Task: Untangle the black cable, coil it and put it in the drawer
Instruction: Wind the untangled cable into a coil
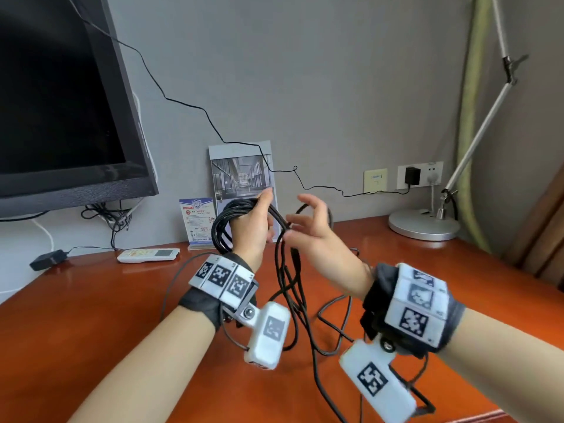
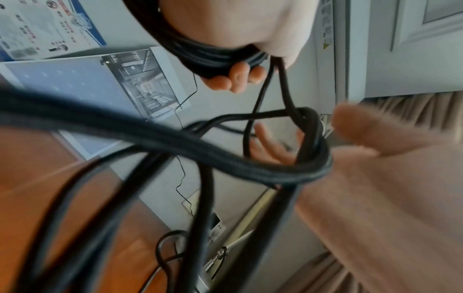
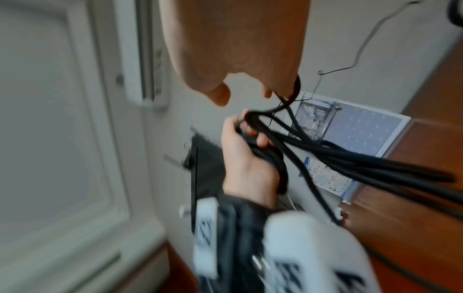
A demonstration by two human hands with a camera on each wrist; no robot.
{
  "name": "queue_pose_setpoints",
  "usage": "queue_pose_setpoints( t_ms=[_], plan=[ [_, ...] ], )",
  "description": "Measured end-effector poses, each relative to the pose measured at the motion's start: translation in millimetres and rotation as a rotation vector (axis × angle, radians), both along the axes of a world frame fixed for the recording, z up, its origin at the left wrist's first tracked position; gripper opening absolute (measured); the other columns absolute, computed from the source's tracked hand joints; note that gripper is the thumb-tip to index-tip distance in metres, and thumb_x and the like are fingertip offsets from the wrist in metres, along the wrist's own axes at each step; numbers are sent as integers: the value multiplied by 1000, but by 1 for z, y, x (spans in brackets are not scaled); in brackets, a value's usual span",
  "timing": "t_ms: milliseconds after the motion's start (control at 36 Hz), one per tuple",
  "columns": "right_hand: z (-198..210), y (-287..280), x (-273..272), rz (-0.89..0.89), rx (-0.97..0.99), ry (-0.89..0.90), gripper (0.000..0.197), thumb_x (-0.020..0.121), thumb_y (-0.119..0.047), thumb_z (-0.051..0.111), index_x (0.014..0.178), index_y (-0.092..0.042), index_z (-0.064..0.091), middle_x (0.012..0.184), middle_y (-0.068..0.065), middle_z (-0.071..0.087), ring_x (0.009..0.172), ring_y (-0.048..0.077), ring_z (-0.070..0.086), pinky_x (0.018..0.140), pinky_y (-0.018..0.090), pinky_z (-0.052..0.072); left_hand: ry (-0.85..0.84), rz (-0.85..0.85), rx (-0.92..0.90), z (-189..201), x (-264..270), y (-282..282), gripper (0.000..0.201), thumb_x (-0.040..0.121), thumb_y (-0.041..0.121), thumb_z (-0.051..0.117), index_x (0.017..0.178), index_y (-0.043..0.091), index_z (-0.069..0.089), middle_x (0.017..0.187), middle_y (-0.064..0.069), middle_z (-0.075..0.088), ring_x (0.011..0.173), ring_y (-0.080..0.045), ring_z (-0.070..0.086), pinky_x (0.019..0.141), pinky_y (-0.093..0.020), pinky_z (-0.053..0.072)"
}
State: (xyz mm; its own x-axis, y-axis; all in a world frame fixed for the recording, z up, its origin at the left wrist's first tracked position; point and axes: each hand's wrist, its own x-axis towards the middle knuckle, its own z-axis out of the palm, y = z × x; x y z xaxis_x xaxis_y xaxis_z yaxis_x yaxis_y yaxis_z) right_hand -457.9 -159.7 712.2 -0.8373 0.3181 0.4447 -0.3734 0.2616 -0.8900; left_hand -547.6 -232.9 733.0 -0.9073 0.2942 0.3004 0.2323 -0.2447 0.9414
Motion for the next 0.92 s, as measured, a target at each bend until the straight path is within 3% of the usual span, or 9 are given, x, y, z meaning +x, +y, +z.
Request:
queue_pose_setpoints(
  t_ms=[139,194,250,389,611,694,750,806,917],
  plan=[
    [21,55,20,-291,-427,20,56,92,0,46,143,-9,25,114,9,43,88,19,57,71,26,52,79,17,50,11,-1,-3,19,87,19,55,73,21,67,39,7,38,35,-9,32,41,-21,28],
    [21,77,36,-374,-284,-131,46,91,0,53,135,0,38,107,8,45,75,6,58,56,9,46,88,26,37,17,-2,-5,20,86,16,54,69,17,65,40,7,40,35,-10,32,42,-22,27],
    [21,88,46,-346,-295,-299,34,86,-5,65,117,-5,53,94,3,53,71,11,56,47,5,39,82,31,34,22,-2,-3,20,85,13,56,64,14,60,43,7,41,36,-11,31,41,-21,25],
    [18,86,67,-331,-104,-525,30,99,-13,40,128,-7,47,121,11,47,103,31,53,79,44,50,215,33,-119,29,0,9,28,84,16,57,57,16,50,39,10,40,36,-12,33,43,-20,27],
    [-14,34,114,-50,872,-1063,48,93,-53,43,133,-27,44,130,-2,51,95,15,53,80,27,44,234,120,-157,53,2,19,39,85,29,58,52,17,42,31,9,35,35,-14,37,47,-22,33],
    [-37,15,125,109,869,-1236,74,89,-67,37,147,-22,26,110,-3,53,67,10,46,67,25,43,221,133,-143,61,7,23,38,85,30,58,54,17,40,30,10,34,35,-13,37,44,-20,34],
    [-53,10,123,126,822,-1229,93,82,-73,41,152,-24,5,133,2,48,91,21,57,85,32,48,227,128,-141,66,14,26,35,83,30,58,56,18,41,31,11,34,38,-15,38,45,-20,34],
    [-62,5,114,108,718,-1154,102,78,-74,49,151,-27,-5,147,6,37,104,27,55,86,33,49,239,103,-140,70,22,31,33,82,29,57,56,18,40,33,11,33,39,-16,38,46,-20,34],
    [-76,-15,93,9,810,-1096,84,78,-59,63,138,-15,26,128,10,46,109,32,55,89,41,50,269,31,-137,76,43,42,29,84,27,56,60,18,41,33,11,29,37,-14,34,43,-19,31]
  ],
)
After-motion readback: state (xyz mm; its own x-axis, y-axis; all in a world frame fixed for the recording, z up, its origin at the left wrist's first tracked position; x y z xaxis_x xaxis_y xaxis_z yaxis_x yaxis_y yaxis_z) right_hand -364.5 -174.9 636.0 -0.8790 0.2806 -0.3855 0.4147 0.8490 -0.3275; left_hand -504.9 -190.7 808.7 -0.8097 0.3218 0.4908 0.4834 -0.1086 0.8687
